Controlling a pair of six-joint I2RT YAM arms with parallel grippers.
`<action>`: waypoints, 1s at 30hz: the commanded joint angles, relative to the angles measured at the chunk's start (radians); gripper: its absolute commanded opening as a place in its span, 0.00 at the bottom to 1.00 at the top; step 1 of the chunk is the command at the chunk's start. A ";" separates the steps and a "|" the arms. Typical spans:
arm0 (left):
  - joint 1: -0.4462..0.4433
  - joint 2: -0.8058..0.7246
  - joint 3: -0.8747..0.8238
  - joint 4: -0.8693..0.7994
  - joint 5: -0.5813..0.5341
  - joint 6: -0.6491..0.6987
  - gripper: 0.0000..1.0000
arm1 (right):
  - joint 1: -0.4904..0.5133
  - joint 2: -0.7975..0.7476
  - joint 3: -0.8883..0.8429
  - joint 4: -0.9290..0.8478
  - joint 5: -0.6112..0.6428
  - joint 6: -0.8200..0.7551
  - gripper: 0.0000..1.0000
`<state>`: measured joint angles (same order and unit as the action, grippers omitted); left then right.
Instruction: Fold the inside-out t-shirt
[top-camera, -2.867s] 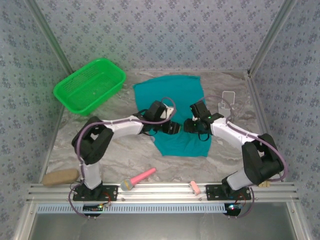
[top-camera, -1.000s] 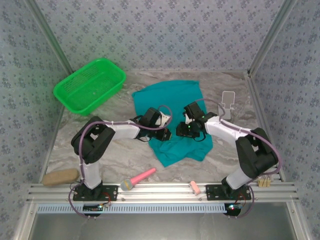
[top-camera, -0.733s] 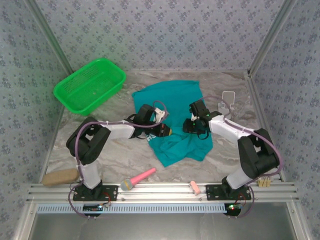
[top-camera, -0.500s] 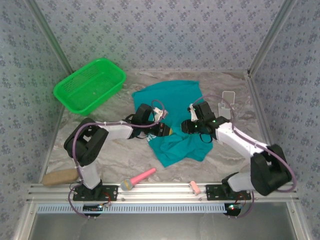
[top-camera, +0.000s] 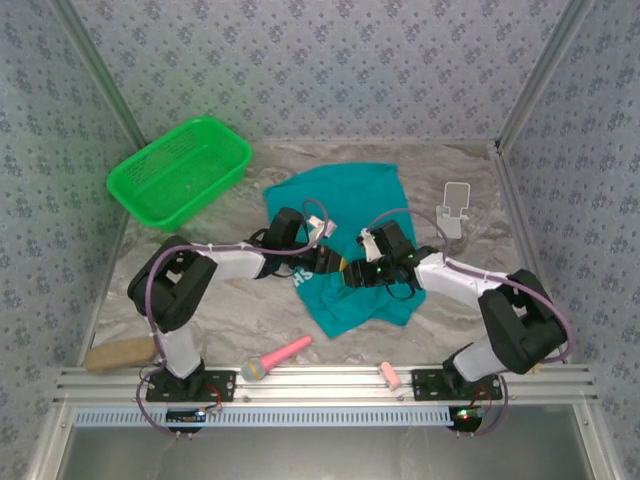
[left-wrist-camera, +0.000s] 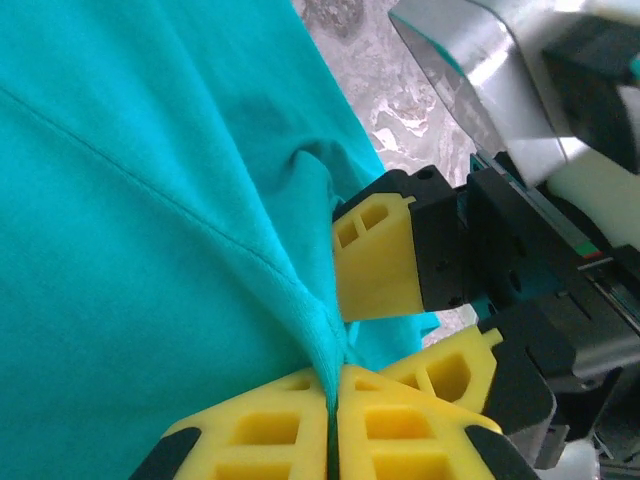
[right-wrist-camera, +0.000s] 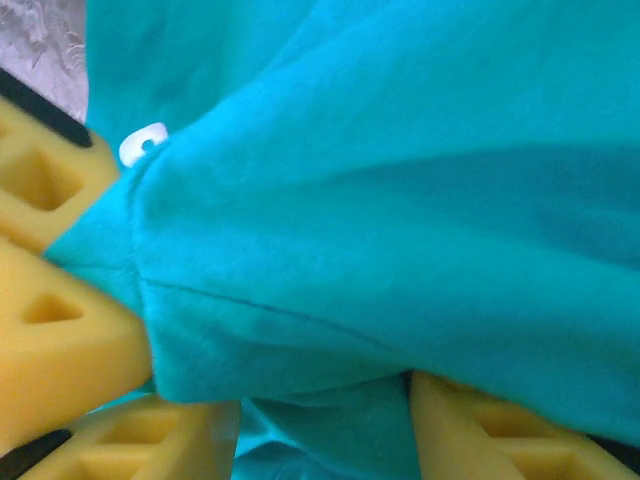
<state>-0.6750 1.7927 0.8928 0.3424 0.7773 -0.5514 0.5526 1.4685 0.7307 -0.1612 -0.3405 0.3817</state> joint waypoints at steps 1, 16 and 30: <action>0.012 0.027 -0.009 0.022 0.047 0.008 0.09 | -0.026 0.029 -0.008 0.085 -0.009 0.038 0.50; 0.032 0.063 -0.026 0.041 -0.021 -0.029 0.32 | -0.076 -0.021 -0.023 0.166 -0.271 0.023 0.00; 0.134 0.044 -0.008 -0.153 -0.155 -0.091 0.45 | 0.322 0.003 0.071 0.028 -0.101 -0.126 0.40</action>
<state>-0.5591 1.8645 0.8951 0.2302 0.6380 -0.6407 0.8719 1.4227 0.7948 -0.0975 -0.4244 0.2703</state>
